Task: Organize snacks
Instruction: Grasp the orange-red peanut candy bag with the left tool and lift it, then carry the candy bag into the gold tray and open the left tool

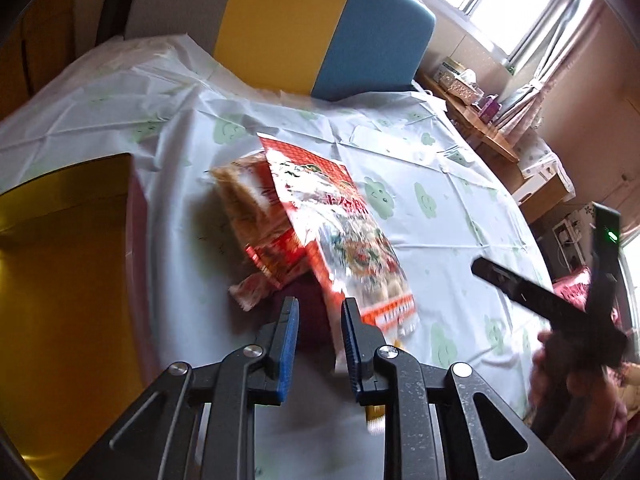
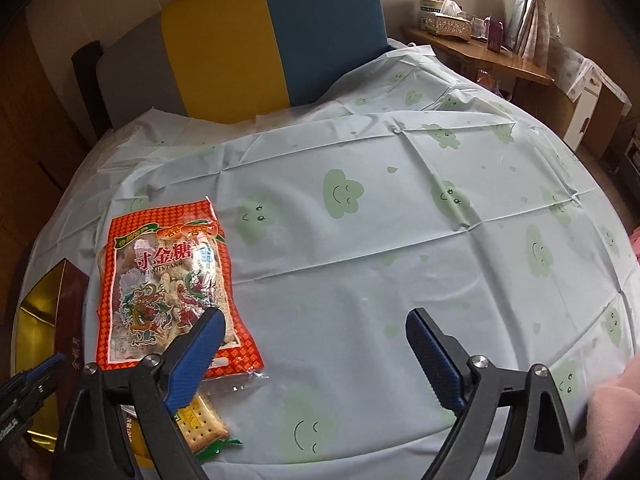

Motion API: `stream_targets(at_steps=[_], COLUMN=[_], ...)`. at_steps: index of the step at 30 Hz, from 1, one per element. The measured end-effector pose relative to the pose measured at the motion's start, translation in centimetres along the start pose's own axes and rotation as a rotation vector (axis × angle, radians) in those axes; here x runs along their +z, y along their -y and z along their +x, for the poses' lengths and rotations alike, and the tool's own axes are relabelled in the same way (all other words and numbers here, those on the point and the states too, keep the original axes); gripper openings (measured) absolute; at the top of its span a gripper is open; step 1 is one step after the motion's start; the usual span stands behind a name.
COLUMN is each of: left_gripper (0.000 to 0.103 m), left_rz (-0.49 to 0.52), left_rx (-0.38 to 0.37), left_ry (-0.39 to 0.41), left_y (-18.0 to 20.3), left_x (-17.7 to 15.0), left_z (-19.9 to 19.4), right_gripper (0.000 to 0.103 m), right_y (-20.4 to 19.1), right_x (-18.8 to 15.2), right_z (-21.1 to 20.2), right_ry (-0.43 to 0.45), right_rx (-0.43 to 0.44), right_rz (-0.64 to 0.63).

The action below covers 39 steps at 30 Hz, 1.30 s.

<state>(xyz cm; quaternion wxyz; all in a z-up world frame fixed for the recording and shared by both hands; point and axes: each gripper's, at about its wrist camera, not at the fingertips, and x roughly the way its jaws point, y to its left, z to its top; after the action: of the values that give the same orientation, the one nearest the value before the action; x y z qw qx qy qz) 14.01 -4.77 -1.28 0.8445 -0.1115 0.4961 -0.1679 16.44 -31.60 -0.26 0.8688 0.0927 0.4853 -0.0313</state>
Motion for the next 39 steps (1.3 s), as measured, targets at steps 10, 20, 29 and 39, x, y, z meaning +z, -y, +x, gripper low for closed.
stream_targets(at_steps=[10, 20, 29, 39], left_gripper=[0.036, 0.002, 0.001, 0.002], left_rz=[-0.087, -0.043, 0.072, 0.111], left_rx=[-0.038, -0.014, -0.126, -0.042], left_ry=[-0.058, -0.002, 0.061, -0.010], left_y=[-1.2, 0.1, 4.5, 3.9], left_x=[2.2, 3.3, 5.8, 6.5], left_z=[4.8, 4.5, 1.2, 2.3], right_gripper=[0.094, 0.094, 0.093, 0.093], right_y=[-0.8, -1.4, -1.1, -1.1], right_x=[-0.1, -0.3, -0.3, -0.5], right_z=[0.2, 0.6, 0.8, 1.1], right_ry=[-0.019, -0.034, -0.043, -0.065], right_rx=[0.031, 0.010, -0.016, -0.012], right_rz=[-0.024, -0.057, -0.061, -0.066])
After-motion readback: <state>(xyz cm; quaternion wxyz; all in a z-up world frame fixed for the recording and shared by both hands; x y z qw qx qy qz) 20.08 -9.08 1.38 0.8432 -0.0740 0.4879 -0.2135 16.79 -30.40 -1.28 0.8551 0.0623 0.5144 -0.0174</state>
